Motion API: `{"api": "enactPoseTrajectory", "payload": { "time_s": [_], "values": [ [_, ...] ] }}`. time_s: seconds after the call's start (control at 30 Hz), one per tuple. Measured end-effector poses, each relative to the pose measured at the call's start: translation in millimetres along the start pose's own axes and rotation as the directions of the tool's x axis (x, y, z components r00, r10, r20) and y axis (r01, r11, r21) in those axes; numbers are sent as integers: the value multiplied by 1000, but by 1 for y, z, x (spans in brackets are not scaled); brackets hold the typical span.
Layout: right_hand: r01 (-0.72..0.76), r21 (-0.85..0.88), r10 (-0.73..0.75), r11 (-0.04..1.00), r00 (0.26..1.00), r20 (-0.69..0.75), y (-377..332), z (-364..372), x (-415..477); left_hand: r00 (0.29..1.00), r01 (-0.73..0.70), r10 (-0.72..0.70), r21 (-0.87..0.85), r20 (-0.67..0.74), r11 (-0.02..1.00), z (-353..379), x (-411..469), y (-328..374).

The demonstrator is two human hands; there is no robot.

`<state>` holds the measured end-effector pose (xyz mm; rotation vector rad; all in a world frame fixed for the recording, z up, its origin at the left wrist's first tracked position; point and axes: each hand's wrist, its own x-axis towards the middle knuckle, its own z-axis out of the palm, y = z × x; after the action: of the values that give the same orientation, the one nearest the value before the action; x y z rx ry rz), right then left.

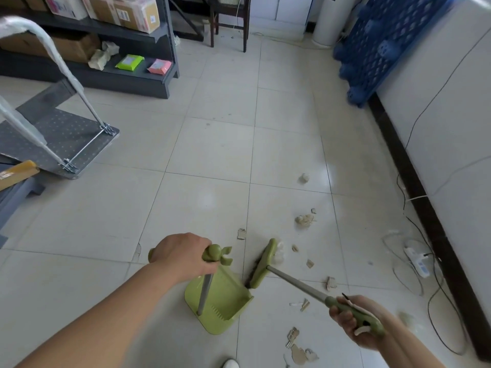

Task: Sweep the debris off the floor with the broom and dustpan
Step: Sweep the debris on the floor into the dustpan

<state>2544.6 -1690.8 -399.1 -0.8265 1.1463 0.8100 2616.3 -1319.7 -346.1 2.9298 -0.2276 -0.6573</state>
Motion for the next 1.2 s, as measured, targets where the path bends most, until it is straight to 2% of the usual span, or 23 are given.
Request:
{"api": "enactPoseTrajectory", "payload": {
  "time_s": [0.23,0.47,0.57,0.67,0.97,1.2],
  "values": [
    [-11,36,13,999,998,-64,-2,-11,-12,996,-88,88,-17,5,996,1,19,11],
    [46,14,-44,999,992,-119,-1,25,-22,985,-174,174,13,1,985,-16,37,6],
    [65,-40,-69,997,989,-130,-3,52,-24,982,-188,188,25,-6,982,-30,44,-5],
    [76,-165,-100,983,984,-147,-6,84,-20,986,-165,165,17,-3,986,-44,54,-24],
    [53,-263,-65,963,997,-38,-36,168,24,994,-85,91,105,-52,991,-64,87,-95],
    [18,-176,-5,984,997,74,-58,205,70,997,-27,40,168,-73,985,-73,99,-128]
  ]
}}
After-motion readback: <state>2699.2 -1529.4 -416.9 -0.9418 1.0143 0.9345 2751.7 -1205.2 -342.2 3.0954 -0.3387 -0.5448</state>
